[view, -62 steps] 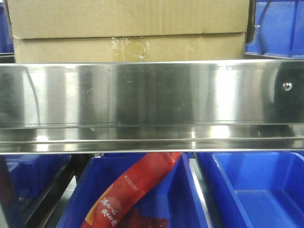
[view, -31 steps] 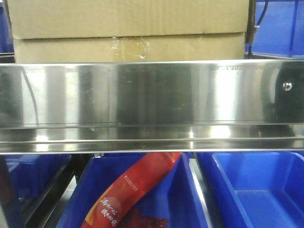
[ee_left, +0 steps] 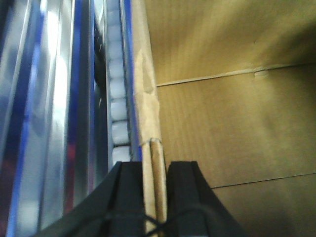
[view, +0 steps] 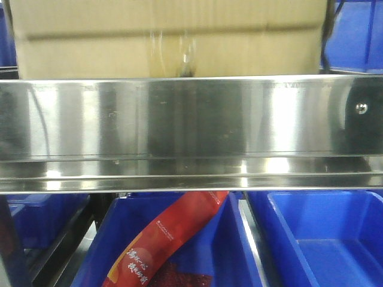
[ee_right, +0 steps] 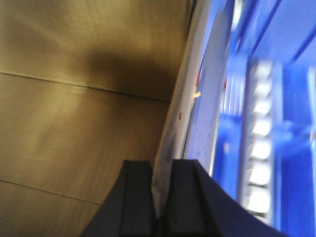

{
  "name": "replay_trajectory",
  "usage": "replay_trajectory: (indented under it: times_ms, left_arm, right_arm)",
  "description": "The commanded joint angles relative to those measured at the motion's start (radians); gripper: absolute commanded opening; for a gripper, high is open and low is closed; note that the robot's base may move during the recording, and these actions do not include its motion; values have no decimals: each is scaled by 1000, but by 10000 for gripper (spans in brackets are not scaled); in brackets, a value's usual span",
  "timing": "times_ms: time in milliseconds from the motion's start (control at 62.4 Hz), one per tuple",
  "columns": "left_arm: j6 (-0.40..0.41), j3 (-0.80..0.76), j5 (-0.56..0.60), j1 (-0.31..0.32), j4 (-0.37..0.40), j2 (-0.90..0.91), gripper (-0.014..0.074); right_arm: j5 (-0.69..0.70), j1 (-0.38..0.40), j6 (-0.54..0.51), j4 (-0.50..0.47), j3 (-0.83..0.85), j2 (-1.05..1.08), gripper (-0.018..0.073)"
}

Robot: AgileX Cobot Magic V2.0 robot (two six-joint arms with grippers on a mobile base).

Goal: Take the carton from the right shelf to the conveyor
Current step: 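Lift the carton with both grippers and pull it off the shelf, then hold the carton with both grippers while the base backs away from the shelf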

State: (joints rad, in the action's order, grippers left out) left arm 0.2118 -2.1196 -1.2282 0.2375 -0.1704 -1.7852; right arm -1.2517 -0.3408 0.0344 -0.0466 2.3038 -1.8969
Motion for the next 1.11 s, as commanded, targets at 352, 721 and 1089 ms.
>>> replay_trajectory:
  times_ms: [352,721,1089]
  left_arm:
    - [1,93,7,66,11,267,-16]
    - [89,305,7,302,-37,430,-16]
    - [114,305,7,349,-88,432,-16]
  right_arm:
    - [31,-33,-7,4,-198,336,-66]
    - [31,-33,-7,-28,-507,566,-66]
    - [31,-33,-7,-28,-512,565,-66]
